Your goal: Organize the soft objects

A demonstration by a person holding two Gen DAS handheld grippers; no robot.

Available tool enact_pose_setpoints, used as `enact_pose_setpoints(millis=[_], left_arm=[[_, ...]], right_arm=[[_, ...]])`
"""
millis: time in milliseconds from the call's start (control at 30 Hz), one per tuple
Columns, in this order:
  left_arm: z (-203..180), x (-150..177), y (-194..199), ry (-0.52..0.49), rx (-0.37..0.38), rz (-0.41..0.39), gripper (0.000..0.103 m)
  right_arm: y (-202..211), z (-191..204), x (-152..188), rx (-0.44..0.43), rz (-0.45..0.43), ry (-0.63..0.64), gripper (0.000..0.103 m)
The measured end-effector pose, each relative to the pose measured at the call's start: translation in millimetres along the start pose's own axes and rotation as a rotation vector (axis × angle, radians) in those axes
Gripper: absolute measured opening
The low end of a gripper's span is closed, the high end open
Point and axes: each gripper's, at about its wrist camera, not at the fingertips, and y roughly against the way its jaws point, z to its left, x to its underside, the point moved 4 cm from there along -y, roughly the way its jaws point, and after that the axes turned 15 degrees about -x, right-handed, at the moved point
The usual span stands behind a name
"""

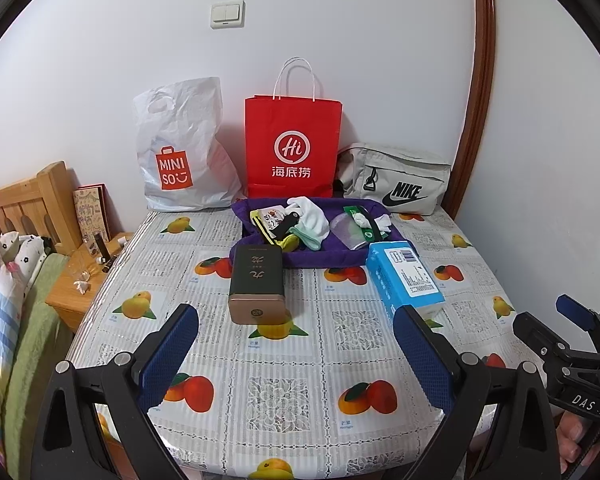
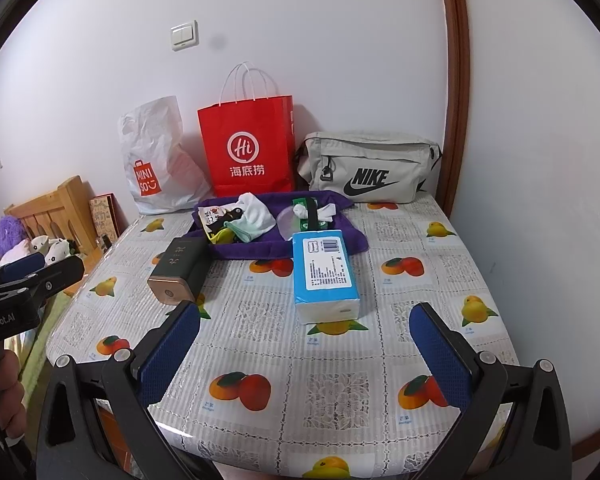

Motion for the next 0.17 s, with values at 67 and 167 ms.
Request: enact_pose_setpoints(millis=[67,167], left_arm=[[0.1,1.0,-1.1,0.000,0.000,0.000,0.099],[-0.7,2.2,-4.4,-0.003,0.000,-0.002,0.099]], right_arm=[[-0.2,-0.6,-0.1,-0.005,-0.001,-0.004,0.103],[-2.9,-0.5,-0.3,-0.007,0.001,-0.006,0.103]])
